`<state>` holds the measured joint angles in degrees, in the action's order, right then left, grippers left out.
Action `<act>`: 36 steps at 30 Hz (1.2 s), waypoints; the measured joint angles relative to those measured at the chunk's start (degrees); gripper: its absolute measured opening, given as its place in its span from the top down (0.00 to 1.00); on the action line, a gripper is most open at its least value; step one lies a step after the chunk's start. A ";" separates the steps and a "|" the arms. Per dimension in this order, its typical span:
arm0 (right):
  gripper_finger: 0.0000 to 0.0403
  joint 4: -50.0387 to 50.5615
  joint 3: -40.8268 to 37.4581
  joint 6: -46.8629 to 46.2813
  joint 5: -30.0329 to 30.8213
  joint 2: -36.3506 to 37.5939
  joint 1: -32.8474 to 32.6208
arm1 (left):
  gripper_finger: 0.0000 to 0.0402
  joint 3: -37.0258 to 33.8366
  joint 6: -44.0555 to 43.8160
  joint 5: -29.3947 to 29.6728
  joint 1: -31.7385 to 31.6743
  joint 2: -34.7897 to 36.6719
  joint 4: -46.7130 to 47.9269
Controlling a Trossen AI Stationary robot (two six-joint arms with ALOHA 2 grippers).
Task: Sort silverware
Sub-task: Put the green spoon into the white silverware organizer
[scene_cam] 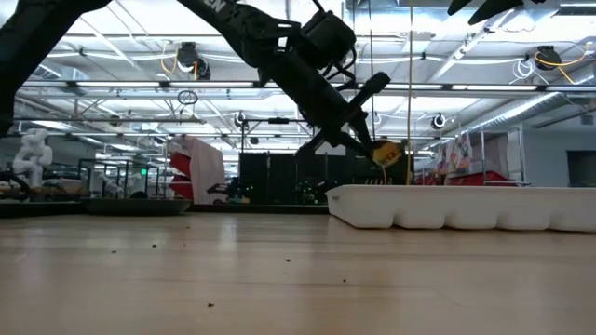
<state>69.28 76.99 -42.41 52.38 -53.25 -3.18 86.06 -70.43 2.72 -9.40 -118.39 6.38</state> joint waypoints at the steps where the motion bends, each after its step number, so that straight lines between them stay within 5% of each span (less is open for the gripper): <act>1: 0.32 0.00 0.00 0.00 -0.01 0.00 0.00 | 1.00 0.00 -0.70 0.46 0.23 -0.04 0.20; 13: 0.32 0.25 0.00 0.04 -0.01 -0.04 0.00 | 1.00 5.78 -1.17 -3.23 1.91 -6.61 -0.81; 17: 0.32 0.74 0.00 -0.02 -0.21 -0.04 0.00 | 1.00 9.95 0.85 -4.11 2.23 -8.78 7.29; 36: 0.32 0.90 0.00 0.26 0.03 -0.09 0.00 | 1.00 10.36 1.81 -2.92 1.40 -9.52 11.30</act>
<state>70.17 76.99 -42.15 52.40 -53.34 -3.18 96.42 -68.62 -0.20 -8.01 -127.91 17.68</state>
